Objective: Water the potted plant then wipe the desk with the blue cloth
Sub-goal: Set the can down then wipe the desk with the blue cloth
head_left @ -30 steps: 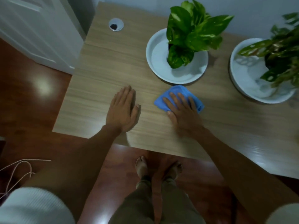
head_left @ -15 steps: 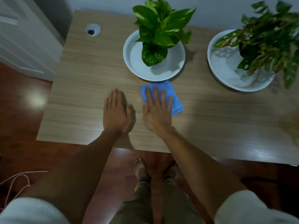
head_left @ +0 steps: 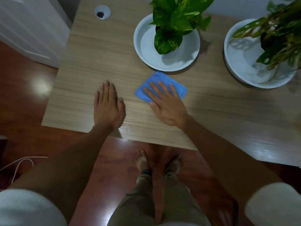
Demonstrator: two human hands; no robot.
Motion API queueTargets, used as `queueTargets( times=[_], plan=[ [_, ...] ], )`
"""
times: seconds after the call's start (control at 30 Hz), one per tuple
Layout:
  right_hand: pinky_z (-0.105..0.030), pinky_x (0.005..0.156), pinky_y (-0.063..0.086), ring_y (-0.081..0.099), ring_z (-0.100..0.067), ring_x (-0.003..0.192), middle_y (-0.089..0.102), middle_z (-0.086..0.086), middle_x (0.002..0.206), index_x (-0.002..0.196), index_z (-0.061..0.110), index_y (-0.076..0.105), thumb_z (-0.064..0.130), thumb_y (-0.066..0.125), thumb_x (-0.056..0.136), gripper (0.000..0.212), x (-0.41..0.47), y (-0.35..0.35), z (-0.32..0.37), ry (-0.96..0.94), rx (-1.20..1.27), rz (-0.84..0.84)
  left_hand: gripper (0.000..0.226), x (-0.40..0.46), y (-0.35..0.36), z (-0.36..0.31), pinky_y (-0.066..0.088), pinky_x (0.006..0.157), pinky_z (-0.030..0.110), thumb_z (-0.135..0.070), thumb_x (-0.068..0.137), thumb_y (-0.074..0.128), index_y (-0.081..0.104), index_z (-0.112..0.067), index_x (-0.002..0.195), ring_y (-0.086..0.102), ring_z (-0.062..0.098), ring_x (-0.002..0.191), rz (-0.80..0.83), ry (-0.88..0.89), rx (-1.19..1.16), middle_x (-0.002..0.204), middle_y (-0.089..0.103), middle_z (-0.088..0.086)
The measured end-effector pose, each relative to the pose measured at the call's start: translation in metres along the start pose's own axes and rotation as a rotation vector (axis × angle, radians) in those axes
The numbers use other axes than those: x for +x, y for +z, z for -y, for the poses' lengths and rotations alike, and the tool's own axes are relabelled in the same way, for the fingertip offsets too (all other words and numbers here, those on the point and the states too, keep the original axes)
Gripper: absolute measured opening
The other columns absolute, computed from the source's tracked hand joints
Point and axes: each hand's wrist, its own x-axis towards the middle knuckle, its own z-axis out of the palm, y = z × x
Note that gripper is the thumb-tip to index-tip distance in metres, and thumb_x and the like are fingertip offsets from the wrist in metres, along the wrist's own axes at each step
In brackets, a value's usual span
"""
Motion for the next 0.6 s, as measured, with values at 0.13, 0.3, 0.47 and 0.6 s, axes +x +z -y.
queueTargets(
  times=[0.13,0.3,0.47,0.6],
  plan=[
    [-0.055,0.127,0.010,0.016,-0.028,0.160,0.015,0.002,0.174,0.165,0.035,0.019,0.046,0.024,0.109,0.058,-0.042,-0.018,-0.082,0.292,-0.066,0.051,0.068,-0.001,-0.003,-0.003,0.003,0.131,0.045,-0.040,0.105,0.024,0.012,-0.008,0.164,0.003,0.024,0.162,0.028,-0.017,-0.029,0.174,0.009,0.010],
    [-0.056,0.128,0.001,0.006,-0.024,0.162,0.008,0.005,0.175,0.166,0.032,0.013,0.045,0.022,0.111,0.057,-0.019,-0.026,-0.095,0.762,0.090,-0.081,0.068,-0.001,-0.007,-0.038,0.002,0.132,0.044,-0.040,0.104,0.024,0.014,-0.010,0.164,0.004,0.024,0.162,0.044,0.056,-0.078,0.174,0.010,0.010],
    [-0.053,0.128,0.004,0.011,-0.025,0.162,0.012,0.005,0.175,0.166,0.034,0.017,0.046,0.022,0.110,0.057,-0.076,-0.010,-0.064,0.350,0.036,0.003,0.068,-0.009,0.004,-0.113,0.003,0.132,0.043,-0.041,0.104,0.022,0.019,-0.010,0.164,0.008,0.023,0.162,0.128,0.247,-0.140,0.174,0.014,0.009],
    [-0.051,0.127,0.009,0.022,-0.025,0.159,0.024,0.006,0.172,0.163,0.037,0.028,0.047,0.031,0.109,0.054,-0.132,-0.015,-0.137,0.411,0.001,-0.050,0.065,-0.016,0.017,-0.179,0.008,0.131,0.045,-0.037,0.104,0.027,0.023,-0.009,0.163,0.013,0.023,0.161,0.173,0.444,-0.154,0.173,0.019,0.009]
  ],
)
